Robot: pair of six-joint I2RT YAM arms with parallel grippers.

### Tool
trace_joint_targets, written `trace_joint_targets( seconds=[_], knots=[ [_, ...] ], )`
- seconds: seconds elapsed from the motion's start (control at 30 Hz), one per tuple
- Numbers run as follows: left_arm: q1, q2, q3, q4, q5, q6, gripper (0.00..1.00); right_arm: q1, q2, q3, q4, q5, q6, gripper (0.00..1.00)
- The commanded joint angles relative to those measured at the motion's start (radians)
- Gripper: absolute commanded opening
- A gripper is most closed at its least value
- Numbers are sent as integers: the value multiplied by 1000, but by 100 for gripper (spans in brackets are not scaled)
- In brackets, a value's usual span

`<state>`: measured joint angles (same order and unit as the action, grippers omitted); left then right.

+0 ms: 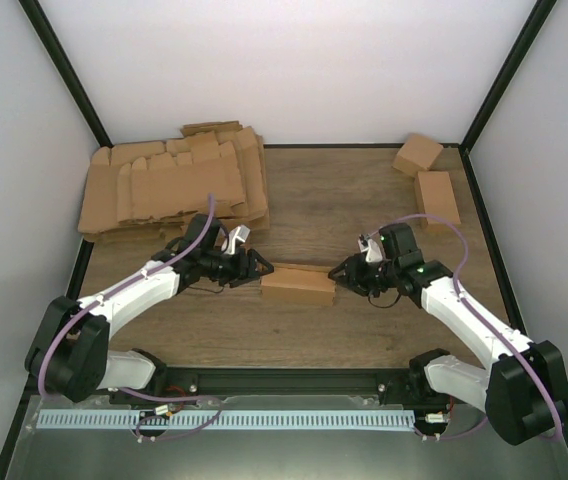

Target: Fold the paper box

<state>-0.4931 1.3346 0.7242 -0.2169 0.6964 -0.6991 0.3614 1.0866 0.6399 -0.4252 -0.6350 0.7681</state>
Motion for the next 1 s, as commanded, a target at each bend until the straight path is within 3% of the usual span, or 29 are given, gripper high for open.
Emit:
trace_joint_targets(
  seconds=[0.0,0.27,0.67,0.9,0.97],
  knots=[
    [-7,10,-1,17,-1,7,58,-7,-7,7,-34,37,-37,30],
    [-7,20,20,0,-8,6,58,-6,3,72,-134,127,-130,34],
    [-8,20,34,-19,-16,17,58,-6,1,91,-126,91,-153,42],
    [-8,16,33,-23,-21,18,59,-6,-29,115,-102,66,-136,53],
    [-7,17,35,-22,-21,18,59,-9,-27,123,-87,48,-120,62]
  ],
)
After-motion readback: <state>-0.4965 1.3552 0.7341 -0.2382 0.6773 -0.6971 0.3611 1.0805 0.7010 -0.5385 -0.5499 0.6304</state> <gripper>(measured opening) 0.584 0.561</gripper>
